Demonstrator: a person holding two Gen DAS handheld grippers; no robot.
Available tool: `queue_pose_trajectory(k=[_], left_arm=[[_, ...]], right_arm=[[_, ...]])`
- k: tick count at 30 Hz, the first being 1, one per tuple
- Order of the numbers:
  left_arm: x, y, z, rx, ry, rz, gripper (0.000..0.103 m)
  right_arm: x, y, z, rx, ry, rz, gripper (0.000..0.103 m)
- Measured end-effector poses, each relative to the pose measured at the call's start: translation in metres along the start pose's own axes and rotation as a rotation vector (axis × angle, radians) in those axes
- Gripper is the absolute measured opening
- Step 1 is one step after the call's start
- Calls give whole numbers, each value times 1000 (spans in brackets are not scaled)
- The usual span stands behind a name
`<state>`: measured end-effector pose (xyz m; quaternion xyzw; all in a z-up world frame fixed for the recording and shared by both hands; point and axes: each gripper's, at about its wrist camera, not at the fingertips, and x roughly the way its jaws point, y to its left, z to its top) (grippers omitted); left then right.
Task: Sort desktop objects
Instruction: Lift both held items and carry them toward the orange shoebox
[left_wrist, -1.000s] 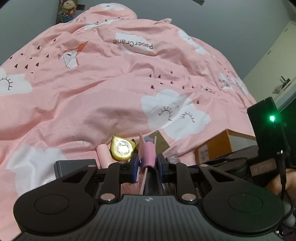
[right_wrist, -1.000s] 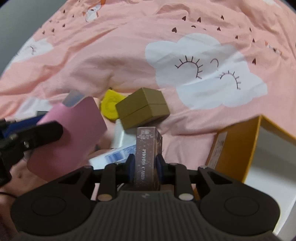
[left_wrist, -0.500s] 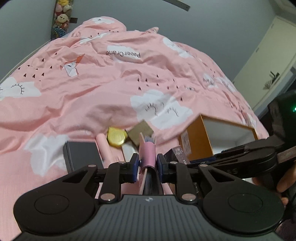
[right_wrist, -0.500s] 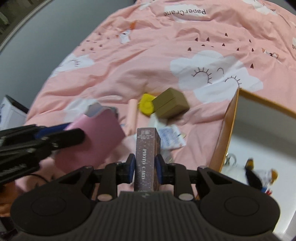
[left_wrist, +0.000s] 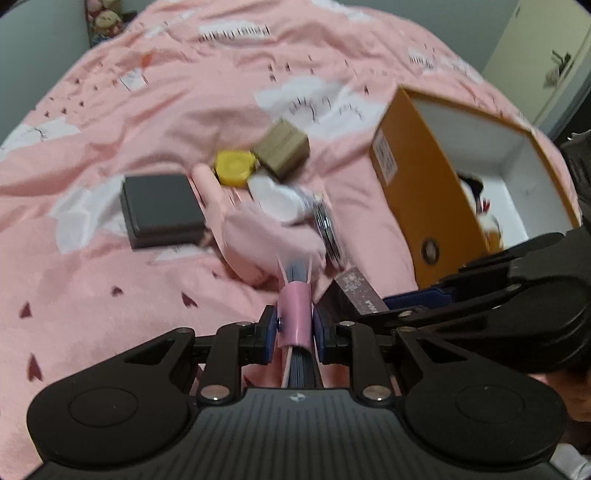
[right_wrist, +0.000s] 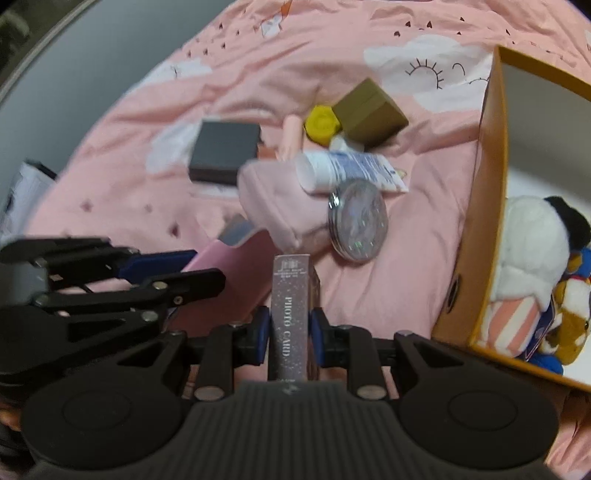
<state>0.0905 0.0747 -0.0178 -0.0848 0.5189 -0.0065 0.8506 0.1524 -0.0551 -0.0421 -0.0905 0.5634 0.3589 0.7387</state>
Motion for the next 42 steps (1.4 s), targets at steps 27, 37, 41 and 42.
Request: queue_pose_trajectory(k=[27,37,41,42], left_arm=[[28,-9,-21,19,89,-22,27],[-9,-11,-9,-8,19,-74,25],[-33,-15,5,-21,-33,-137,24],[-39,-17,9,-19,-52,-155,24]], right_arm=[[19,-20,-26,68,-23,-6,31],[-26,-30,-29,118,-100,132,24],[-60,-37,-31,136,-169,161,24],[-70,-39,-31,143,-190,161,24]])
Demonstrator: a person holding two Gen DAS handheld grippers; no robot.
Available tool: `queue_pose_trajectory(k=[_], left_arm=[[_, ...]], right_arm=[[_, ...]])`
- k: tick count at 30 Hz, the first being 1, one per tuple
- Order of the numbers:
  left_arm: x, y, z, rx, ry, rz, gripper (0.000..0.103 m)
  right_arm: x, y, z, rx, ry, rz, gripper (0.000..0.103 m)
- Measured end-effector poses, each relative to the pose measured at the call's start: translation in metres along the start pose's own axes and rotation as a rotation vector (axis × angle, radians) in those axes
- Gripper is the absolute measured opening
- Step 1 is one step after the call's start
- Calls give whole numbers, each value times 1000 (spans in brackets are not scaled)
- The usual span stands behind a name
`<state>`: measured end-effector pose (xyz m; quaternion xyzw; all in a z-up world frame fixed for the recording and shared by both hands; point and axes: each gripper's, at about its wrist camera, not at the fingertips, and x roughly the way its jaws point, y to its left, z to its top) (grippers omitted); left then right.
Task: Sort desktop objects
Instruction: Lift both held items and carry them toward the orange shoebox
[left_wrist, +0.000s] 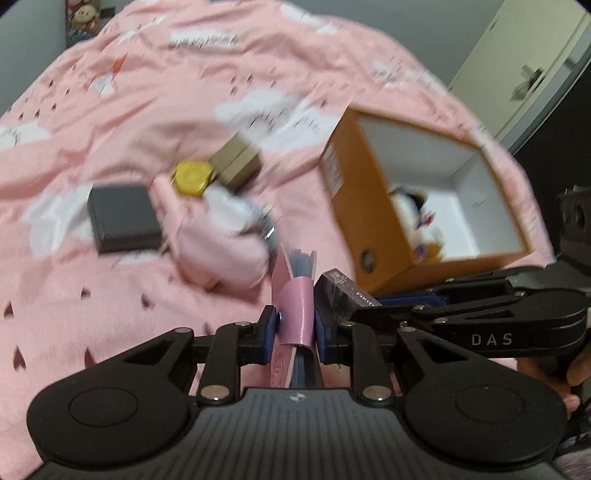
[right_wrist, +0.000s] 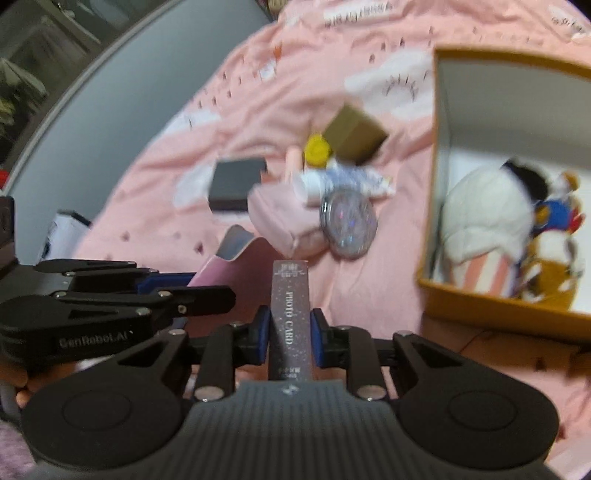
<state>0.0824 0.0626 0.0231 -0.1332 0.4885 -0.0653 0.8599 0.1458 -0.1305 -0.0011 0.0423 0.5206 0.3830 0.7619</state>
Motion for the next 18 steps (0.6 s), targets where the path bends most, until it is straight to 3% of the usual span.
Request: queue_pose_trajectory(k=[5,10,15,18], left_arm=[[-17,-21,31,24,-88,-89,24],[-16,-53,72,27,-172,-201,24],[6,-91,105,46,-217,-293,24],[29,-106,121,58,-206,-306,24]], right_arm=[[-47,-6,11,18,-112,-27,24],[-89,-15,24,-2,-227,-135,24],[-124,-39,35,26,-310,-254,24],[-131,-59,44,64,-327,-293,24]])
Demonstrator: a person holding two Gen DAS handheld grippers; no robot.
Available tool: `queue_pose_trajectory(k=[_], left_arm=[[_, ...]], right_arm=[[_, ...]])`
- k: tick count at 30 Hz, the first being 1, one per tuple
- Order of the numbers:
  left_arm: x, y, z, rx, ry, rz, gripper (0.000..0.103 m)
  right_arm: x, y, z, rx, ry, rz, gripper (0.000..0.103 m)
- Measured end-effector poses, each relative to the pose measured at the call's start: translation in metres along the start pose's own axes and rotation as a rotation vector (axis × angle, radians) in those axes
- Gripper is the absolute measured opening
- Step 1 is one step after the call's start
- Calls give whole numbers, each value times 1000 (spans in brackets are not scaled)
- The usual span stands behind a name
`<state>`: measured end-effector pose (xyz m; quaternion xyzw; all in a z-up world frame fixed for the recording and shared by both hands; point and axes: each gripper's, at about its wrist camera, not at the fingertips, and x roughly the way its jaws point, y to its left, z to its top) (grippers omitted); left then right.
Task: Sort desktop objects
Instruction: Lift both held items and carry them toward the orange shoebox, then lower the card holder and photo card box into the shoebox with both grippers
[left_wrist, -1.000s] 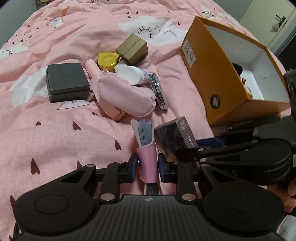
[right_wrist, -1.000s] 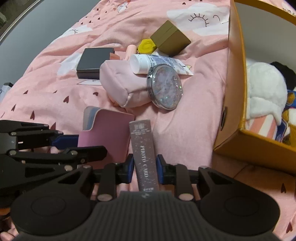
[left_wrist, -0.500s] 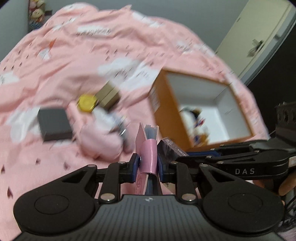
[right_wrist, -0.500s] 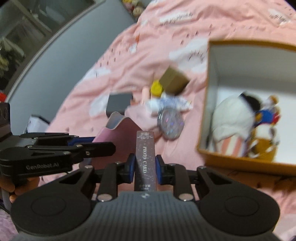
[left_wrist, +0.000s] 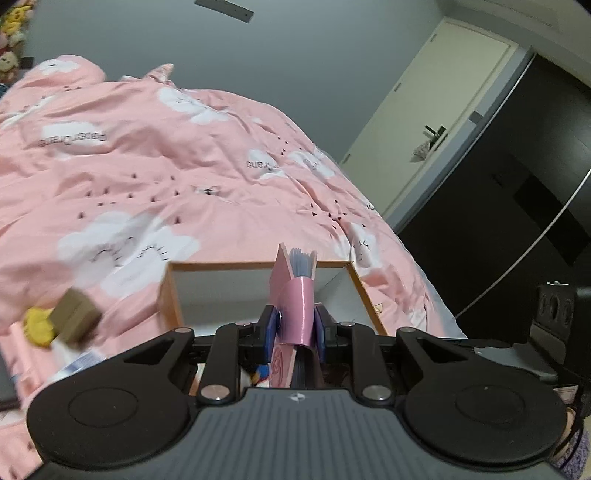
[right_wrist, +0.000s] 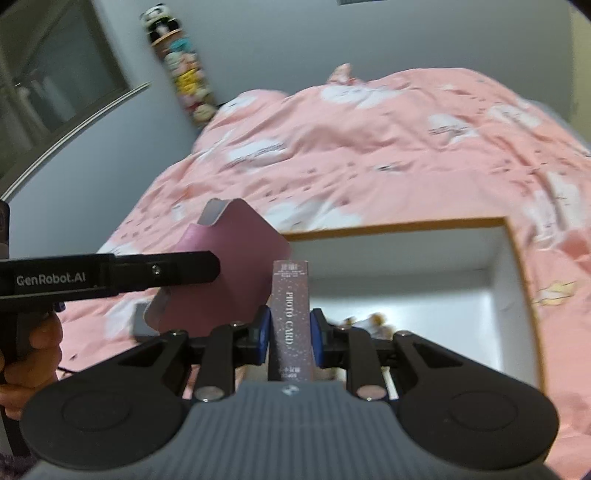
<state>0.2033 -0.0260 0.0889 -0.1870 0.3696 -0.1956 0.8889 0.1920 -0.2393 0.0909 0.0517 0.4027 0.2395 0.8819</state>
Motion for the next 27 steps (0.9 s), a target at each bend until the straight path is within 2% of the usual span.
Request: queue_pose_trajectory(k=[7,12,27], left_arm=[[70,19,9,-52,86,96,24],[103,35,7,-65,186,168,24],[139,48,18,-66,293,276,26]], right_arm=[[47,-42,17,149,16,-10,24],[93,-58,23,212,91,-4,24],[152,-76,14,272,164,13,24]])
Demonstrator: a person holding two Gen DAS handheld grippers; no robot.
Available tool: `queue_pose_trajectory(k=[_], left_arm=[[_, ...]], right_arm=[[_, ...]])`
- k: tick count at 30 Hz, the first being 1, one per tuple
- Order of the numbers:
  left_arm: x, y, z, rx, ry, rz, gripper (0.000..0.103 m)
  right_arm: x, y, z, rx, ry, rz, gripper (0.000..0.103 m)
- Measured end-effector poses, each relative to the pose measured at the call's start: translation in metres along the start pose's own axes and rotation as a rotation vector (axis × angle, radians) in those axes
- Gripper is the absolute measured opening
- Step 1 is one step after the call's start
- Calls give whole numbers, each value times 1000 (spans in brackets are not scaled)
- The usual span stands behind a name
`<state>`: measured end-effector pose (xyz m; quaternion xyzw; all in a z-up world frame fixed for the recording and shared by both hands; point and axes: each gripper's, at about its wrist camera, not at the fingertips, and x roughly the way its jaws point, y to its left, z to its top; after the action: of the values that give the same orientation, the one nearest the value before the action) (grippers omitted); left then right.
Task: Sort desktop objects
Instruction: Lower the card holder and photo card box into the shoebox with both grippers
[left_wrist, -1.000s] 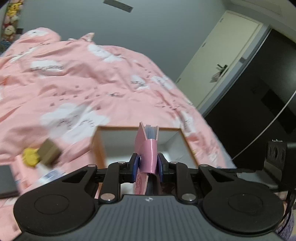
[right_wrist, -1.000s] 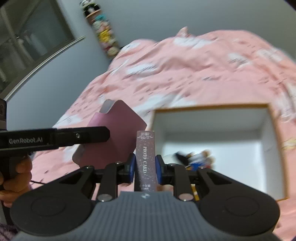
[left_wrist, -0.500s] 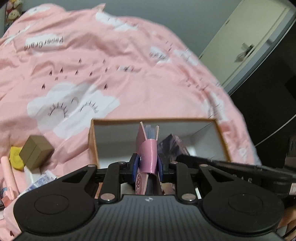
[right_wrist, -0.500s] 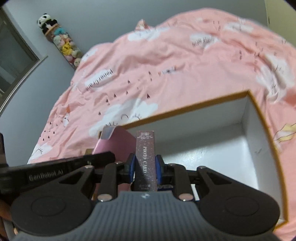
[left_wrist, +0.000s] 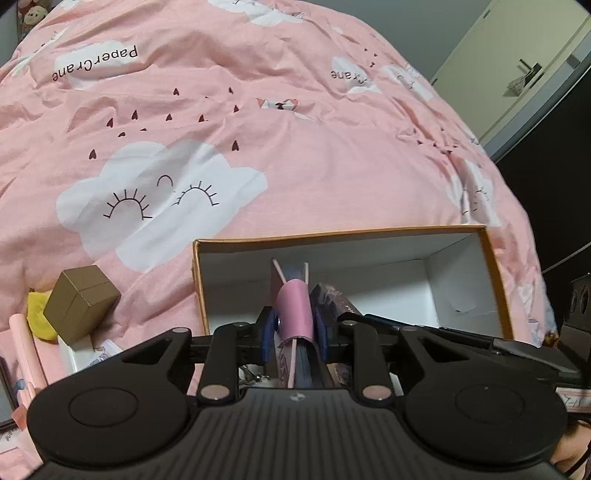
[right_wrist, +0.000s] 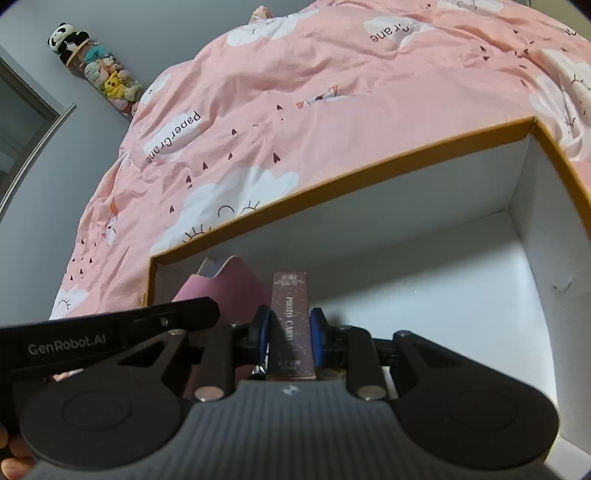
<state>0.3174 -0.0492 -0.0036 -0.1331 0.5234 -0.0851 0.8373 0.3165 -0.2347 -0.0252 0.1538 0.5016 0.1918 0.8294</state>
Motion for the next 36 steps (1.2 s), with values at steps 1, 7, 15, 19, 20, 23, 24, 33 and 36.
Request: queue_pose_trajectory(k=[1,7,15,19,20,23,24,33,36], left_arm=[[2,0,1,1,5,12,27],[7,5,2,-6,11,37,27],[11,11,4,-25,14,10,46],[10,9,2,-22,15,-6,50],[10,9,1,-22,17,-10,50],[7,9,-4,-18,32,-22,50],[6,7,-6,-8,39,-24,49],[-6,15,2,-51,22,-30,28],[-7,24,8,-81,18,-37,27]], right_arm=[[2,0,0,-2,2,0,24],[11,2,1,1,22,10,30],[15,5,-8,-15,44,8,32],[18,7,-12,-37,51,-3,32],[17,7,-13,-42,49,-5,32],[17,8,-14,-45,47,-6,30],[17,8,-14,-46,46,-6,29],[11,19,-5,-66,28,63,26],[16,25,0,-71,29,47,26]])
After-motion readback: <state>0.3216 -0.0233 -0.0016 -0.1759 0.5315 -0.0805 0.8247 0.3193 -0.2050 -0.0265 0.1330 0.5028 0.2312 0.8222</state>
